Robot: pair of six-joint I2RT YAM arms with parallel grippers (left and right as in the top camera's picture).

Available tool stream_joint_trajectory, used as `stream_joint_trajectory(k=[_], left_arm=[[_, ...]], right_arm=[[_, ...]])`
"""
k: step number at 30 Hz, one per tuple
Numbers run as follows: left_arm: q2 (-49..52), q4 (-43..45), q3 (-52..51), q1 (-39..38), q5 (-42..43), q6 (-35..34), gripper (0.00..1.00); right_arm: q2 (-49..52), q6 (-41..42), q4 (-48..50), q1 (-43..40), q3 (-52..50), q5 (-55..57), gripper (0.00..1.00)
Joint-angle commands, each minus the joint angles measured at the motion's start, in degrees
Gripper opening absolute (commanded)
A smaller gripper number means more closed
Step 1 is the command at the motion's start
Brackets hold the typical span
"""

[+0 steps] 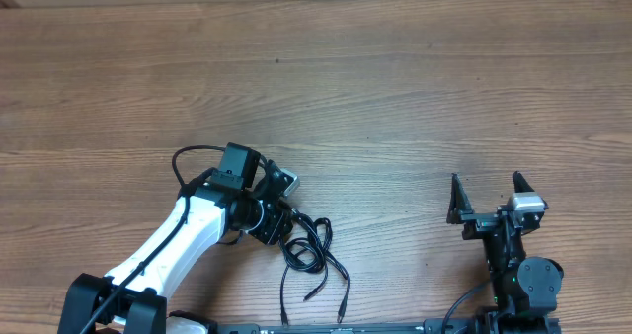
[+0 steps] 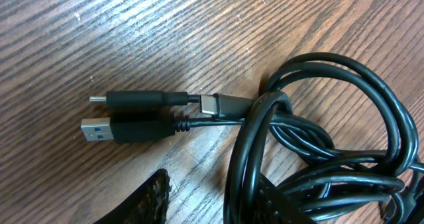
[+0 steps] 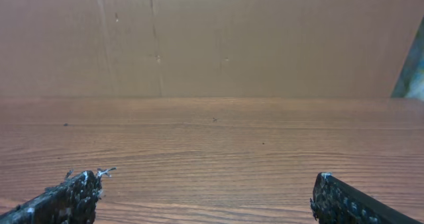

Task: Untangle cables
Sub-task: 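Close the left gripper on the black cable loops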

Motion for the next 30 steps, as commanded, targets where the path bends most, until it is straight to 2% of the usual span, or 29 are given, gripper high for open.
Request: stream_joint_trajectory(k=[1, 10, 20, 30], left_arm=[[0.4, 0.4, 0.3, -0.4, 0.3, -0.6, 0.40], [0.4, 0.4, 0.3, -0.4, 0.7, -1.0, 0.41], [0.4, 0.5, 0.3, -0.4, -0.5, -1.0, 0.51], [0.4, 1.9, -0.7, -0.4, -1.5, -1.0, 0.52]], right_arm=[[-0.5, 0.0, 0.1, -0.2, -0.6, 0.5, 1.00], [-0.5, 0.0, 0.1, -0.2, -0.6, 0.5, 1.00], [-0.5, 0.0, 0.1, -0.2, -0.6, 0.5, 1.00], [-0.5, 0.0, 0.1, -0.2, -0.6, 0.5, 1.00]])
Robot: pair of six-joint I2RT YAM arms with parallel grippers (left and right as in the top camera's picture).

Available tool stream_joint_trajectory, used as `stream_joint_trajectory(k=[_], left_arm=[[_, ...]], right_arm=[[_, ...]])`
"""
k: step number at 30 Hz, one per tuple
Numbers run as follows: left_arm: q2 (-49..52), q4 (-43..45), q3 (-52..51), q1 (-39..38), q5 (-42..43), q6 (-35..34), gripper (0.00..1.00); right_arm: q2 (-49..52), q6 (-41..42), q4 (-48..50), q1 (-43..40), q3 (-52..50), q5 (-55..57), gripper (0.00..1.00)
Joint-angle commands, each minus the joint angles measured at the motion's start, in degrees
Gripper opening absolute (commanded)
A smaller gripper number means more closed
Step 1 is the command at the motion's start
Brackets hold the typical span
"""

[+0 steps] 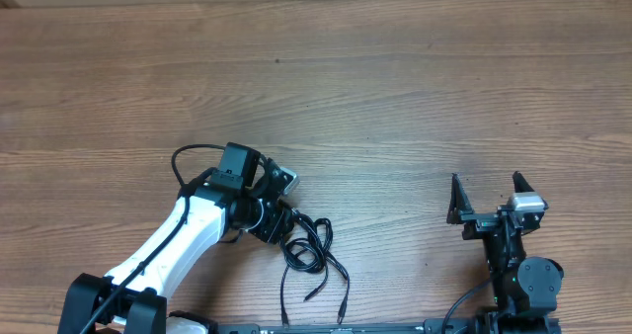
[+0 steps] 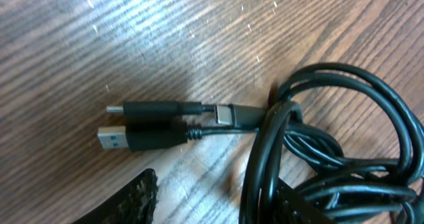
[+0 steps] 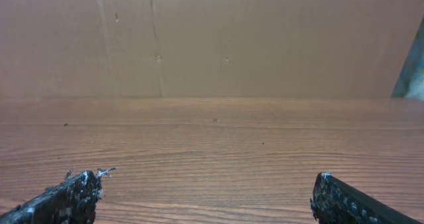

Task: Untangle cables
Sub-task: 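Close the left gripper on the black cable loops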

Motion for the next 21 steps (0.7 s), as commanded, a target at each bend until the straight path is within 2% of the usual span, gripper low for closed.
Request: stream_joint_trajectory(k=[1, 7, 13, 16, 21], left_arm=[[0.4, 0.6, -0.7, -0.4, -0.4, -0.8, 0.52], [0.4, 1.1, -0.9, -0.4, -1.2, -0.8, 0.51], [0.4, 2.1, -1.7, -0.4, -1.8, -0.8, 0.46], [0.4, 2.1, -1.7, -0.4, -1.9, -0.8, 0.40], [0.4, 2.2, -1.8, -0.4, -1.8, -0.8, 0.39]], right_arm=[[-0.5, 0.0, 0.1, -0.2, -0.6, 0.5, 1.00], [-0.5, 0.0, 0.2, -0.2, -0.6, 0.5, 1.00], [-0.5, 0.0, 0.1, -0.2, -0.6, 0.5, 1.00], [-0.5, 0.0, 0.1, -0.2, -0.6, 0.5, 1.00], [-0.5, 0.0, 0.1, -0.2, -0.6, 0.5, 1.00]])
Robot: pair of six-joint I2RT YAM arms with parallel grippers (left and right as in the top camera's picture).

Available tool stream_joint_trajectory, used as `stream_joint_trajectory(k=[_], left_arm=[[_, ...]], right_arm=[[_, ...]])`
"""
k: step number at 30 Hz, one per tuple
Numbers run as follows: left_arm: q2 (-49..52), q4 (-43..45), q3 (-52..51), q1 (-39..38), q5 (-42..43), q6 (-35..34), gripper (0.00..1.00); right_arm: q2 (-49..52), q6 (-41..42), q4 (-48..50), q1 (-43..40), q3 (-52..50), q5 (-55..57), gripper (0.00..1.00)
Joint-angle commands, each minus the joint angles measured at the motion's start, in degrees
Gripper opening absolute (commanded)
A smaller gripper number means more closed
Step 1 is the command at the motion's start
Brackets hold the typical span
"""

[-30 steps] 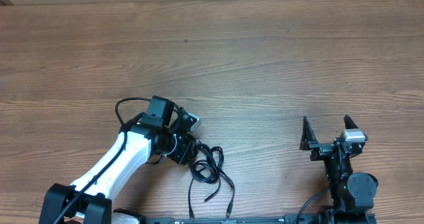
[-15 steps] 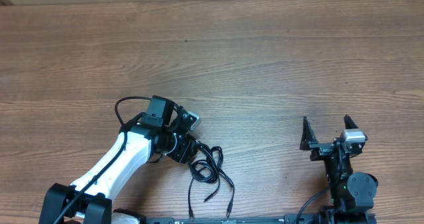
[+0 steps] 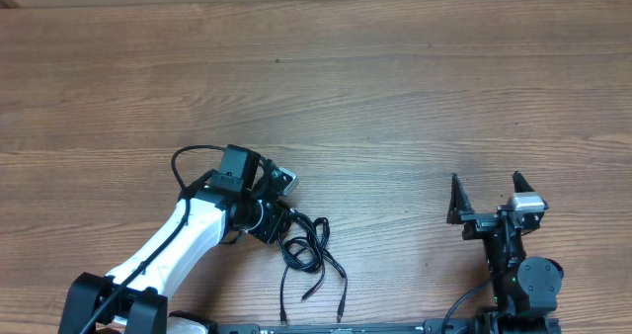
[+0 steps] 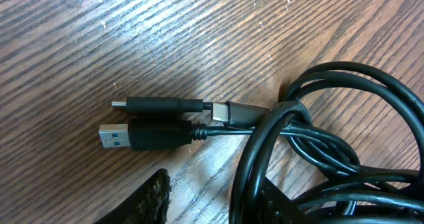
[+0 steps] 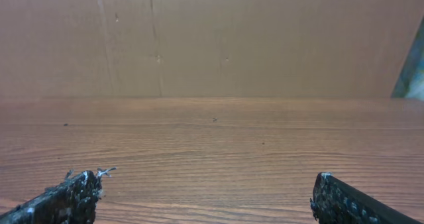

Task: Untangle cables
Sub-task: 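Close the left gripper on the black cable loops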

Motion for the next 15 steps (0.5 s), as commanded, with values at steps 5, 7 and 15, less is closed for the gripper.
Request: stream_joint_trajectory(k=[5, 7, 15], left_arm=[[0.4, 0.3, -0.6, -0.4, -0.5, -0.5, 0.30], [0.4, 0.5, -0.6, -0.4, -0.5, -0.5, 0.20], [0.4, 1.8, -0.6, -0.4, -0.3, -0.6, 0.04]], right_arm=[[-0.5, 0.0, 0.1, -0.2, -0.6, 0.5, 1.00], [-0.5, 0.0, 0.1, -0.2, -0.6, 0.5, 1.00], [-0.4, 0.0, 0.2, -0.2, -0.6, 0.5, 1.00]])
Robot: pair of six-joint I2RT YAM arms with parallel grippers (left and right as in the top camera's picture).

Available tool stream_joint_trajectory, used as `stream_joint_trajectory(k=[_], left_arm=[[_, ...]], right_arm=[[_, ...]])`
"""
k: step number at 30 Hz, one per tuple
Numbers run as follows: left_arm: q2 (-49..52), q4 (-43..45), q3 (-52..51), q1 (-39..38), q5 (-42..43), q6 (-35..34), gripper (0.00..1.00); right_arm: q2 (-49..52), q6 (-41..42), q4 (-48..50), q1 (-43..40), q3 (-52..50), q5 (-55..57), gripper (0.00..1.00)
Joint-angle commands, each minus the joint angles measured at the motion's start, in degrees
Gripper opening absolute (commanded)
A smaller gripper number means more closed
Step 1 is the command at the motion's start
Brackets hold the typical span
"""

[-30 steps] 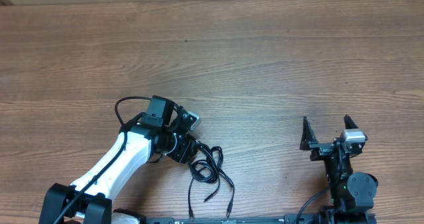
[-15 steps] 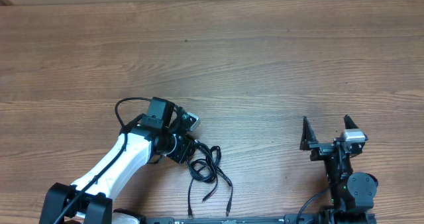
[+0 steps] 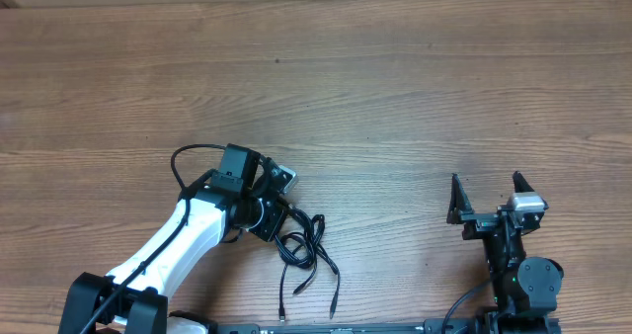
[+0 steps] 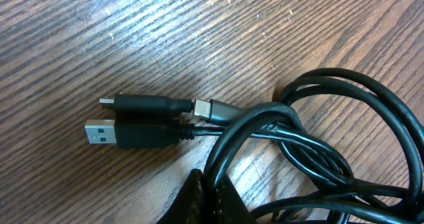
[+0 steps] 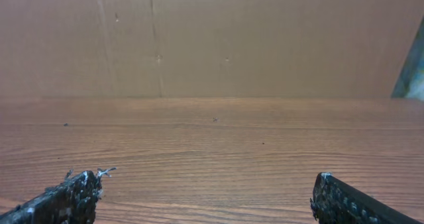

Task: Untangle cables
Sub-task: 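Close the left gripper on the black cable loops, then lift the cable bundle with the left gripper toward the center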

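Note:
A tangle of black cables (image 3: 301, 252) lies near the table's front edge, its loose ends trailing toward the front. My left gripper (image 3: 275, 222) is down at the bundle's left side. In the left wrist view the left gripper (image 4: 209, 179) is shut on one black cable loop (image 4: 246, 121), pinched between the two fingertips (image 4: 196, 184). Left of it lie a USB-A plug (image 4: 126, 134), a thinner black plug (image 4: 142, 105) and a silver connector (image 4: 207, 109). My right gripper (image 3: 486, 198) rests open at the front right, far from the cables; the right gripper (image 5: 205, 187) holds nothing.
The wooden table (image 3: 395, 97) stretches away behind the cables. A brown cardboard wall (image 5: 212, 38) stands at its far side. The left arm's own black wire (image 3: 188, 161) loops beside the wrist.
The left fingers have come together on a cable loop; one finger stood apart at the lower left before. The bundle's trailing ends sit slightly further left. The right arm is unchanged.
At all three earlier moments the left gripper sat low over the plugs and coils with only one finger showing, the view shifting slightly. Now its fingers pinch a loop of the tangle. The right gripper stayed open and still throughout.

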Motion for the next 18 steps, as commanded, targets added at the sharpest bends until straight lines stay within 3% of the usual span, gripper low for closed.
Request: stream_joint_trajectory(k=[1, 8, 18], left_arm=[[0.4, 0.3, -0.5, -0.4, -0.1, 0.1, 0.04], [-1.3, -1.8, 3.3, -0.4, -0.2, 0.6, 0.04], [-13.8, -8.7, 20.5, -1.6, 0.2, 8.2, 0.04]], right_arm=[[-0.4, 0.0, 0.1, -0.2, -0.6, 0.6, 1.00], [-0.5, 0.0, 0.1, -0.2, -0.6, 0.5, 1.00], [-0.5, 0.0, 0.1, -0.2, -0.6, 0.5, 1.00]])
